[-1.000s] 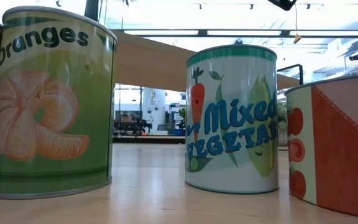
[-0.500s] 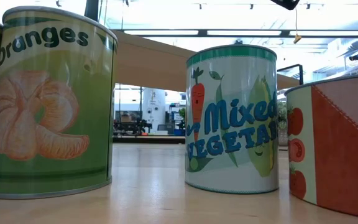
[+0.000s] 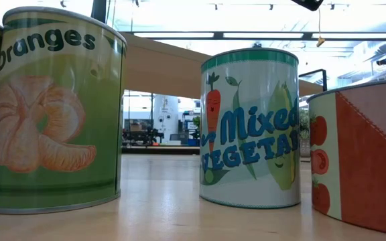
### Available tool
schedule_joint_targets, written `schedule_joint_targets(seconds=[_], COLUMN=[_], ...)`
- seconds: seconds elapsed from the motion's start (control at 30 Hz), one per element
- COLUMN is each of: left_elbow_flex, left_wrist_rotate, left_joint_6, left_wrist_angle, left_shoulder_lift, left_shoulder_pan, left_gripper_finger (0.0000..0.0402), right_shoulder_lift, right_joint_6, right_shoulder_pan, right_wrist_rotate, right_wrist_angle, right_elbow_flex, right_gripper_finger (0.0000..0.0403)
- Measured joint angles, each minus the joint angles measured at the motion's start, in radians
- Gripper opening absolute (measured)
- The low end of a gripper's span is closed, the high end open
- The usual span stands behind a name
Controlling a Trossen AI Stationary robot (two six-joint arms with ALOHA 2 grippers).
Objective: Pick and place cans onto a shelf
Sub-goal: Put the canned carrots on the shelf
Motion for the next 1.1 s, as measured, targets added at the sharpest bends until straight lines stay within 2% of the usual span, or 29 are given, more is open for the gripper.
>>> schedule_joint_targets(seconds=[0.27, 0.83, 1.0, 1.1], left_elbow_flex=[0.0, 0.0, -0.001, 0.0], left_wrist_rotate=[0.023, 0.027, 0.102, 0.106], left_joint_6=[-0.062, -0.048, -0.056, -0.021], left_wrist_angle=[-0.102, -0.016, 0.031, 0.046], left_shoulder_lift=[0.001, 0.001, 0.001, 0.001], left_shoulder_pan=[0.0, 0.0, 0.002, 0.001], left_gripper_finger=[0.0315, 0.0314, 0.0314, 0.0314], right_shoulder_lift=[0.0, 0.0, 0.0, 0.0], right_joint_6=[0.001, -0.003, 0.012, 0.019], right_shoulder_pan=[0.0, 0.0, -0.013, -0.019], right_wrist_rotate=[0.0, 0.024, 0.027, 0.026], right_wrist_angle=[0.0, 0.0, 0.0, 0.0], right_elbow_flex=[0.0, 0.0, 0.0, 0.0], right_gripper_finger=[0.009, 0.009, 0.009, 0.009])
